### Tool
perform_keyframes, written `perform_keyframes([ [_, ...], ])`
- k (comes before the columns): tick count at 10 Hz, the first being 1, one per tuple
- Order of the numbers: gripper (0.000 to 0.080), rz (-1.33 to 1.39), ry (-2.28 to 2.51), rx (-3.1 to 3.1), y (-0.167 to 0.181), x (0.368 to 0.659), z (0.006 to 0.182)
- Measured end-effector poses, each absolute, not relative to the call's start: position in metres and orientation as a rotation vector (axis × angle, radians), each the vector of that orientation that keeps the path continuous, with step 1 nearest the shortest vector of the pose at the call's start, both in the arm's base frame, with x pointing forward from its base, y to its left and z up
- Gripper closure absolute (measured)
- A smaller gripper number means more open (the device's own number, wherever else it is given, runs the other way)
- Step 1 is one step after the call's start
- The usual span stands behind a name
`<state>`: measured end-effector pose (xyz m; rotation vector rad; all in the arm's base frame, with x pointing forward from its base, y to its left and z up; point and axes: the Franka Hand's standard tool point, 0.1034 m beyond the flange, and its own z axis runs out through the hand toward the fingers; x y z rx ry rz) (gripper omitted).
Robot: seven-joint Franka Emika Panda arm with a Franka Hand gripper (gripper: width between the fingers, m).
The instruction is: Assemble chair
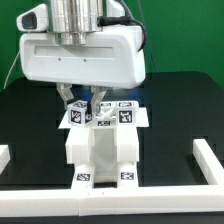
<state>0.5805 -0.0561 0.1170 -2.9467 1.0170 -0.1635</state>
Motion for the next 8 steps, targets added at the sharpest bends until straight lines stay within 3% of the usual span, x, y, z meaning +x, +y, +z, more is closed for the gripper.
perform_keyframes([
  [6,0.0515,-0.1,2.13,-2.137,-0.0538,0.5831,0.117],
  [8,0.0515,-0.094,2.242,-2.007,-0.0516,0.5836,0.117],
])
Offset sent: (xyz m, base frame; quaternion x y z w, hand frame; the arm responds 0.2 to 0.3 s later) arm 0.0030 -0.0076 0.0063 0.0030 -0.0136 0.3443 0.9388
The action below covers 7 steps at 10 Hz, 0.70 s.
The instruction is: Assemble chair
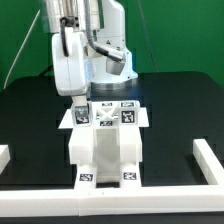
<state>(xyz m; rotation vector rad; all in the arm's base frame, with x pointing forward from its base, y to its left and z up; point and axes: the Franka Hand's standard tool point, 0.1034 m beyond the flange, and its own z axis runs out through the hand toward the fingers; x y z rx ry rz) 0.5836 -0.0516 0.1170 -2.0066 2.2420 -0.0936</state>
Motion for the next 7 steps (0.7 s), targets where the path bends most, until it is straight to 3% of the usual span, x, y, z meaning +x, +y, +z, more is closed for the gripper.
perform_keyframes([
  [2,0.0507,-0.097,2.2,-2.055,-0.0518,0.5834,0.1166],
  [3,0.0324,-0.102,2.152,-2.107,-0.051,0.5835,0.1166],
  [4,0.0191,-0.115,1.973,-2.281,-0.0486,0.5836,0.1162],
  [7,0.0152,-0.15,1.303,-2.742,-0.049,0.5779,0.1157],
])
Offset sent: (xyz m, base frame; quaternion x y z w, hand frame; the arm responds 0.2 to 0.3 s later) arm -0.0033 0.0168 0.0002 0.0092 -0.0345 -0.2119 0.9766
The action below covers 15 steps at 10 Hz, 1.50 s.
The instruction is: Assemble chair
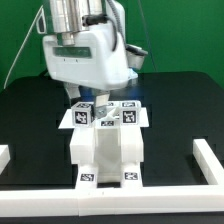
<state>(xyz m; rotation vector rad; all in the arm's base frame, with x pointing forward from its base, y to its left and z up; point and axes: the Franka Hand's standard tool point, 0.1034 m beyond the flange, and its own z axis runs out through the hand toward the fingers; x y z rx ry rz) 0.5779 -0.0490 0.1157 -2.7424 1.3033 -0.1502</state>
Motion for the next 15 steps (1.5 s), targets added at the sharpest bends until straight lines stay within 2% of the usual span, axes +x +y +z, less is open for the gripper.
perform_keyframes([
  [3,0.0151,-0.195,1.112,-2.843,-0.054,0.576,0.1149],
  [5,0.0151,-0.213,0.793,-2.981,-0.0558,0.5789,0.1151],
  [7,0.0151,-0.208,0.867,-2.958,-0.0564,0.5782,0.1145],
  [8,0.0241,-0.206,0.918,-2.939,-0.0562,0.5781,0.1142],
  [9,0.0424,-0.2,1.087,-2.874,-0.0562,0.578,0.1139],
  [10,0.0517,-0.198,1.13,-2.855,-0.0562,0.5781,0.1139],
  [15,0.0517,-0.123,1.77,-2.491,-0.0514,0.5801,0.1137],
])
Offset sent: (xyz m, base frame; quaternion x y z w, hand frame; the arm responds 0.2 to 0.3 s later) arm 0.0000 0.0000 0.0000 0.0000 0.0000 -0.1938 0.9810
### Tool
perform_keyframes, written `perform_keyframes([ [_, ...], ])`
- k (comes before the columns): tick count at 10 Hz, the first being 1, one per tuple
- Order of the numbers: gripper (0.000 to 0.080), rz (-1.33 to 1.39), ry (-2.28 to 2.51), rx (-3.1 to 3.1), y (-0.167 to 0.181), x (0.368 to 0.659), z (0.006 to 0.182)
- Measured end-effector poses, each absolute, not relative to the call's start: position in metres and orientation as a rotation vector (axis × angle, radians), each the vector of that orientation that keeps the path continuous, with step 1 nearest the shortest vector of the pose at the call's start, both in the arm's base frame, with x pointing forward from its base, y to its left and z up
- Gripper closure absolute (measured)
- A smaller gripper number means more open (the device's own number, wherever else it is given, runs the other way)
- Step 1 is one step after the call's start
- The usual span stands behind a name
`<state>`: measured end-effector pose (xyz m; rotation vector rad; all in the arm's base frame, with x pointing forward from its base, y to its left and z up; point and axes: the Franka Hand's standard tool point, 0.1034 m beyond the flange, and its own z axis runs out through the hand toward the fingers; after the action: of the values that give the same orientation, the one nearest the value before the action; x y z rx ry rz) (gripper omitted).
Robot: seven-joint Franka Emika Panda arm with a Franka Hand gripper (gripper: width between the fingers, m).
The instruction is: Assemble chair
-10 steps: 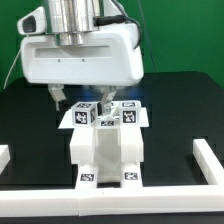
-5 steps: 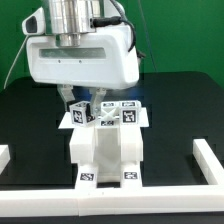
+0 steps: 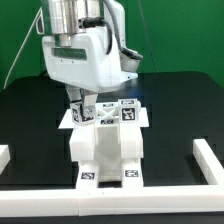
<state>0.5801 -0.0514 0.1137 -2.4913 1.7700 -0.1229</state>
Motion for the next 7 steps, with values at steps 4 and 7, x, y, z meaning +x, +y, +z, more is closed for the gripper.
perform_keyframes([
  [4,0.0517,0.038,2.296,-2.049,-0.048,0.583,0.113],
  [7,0.0515,0.082,2.592,-1.659,-0.04,0.583,0.113],
])
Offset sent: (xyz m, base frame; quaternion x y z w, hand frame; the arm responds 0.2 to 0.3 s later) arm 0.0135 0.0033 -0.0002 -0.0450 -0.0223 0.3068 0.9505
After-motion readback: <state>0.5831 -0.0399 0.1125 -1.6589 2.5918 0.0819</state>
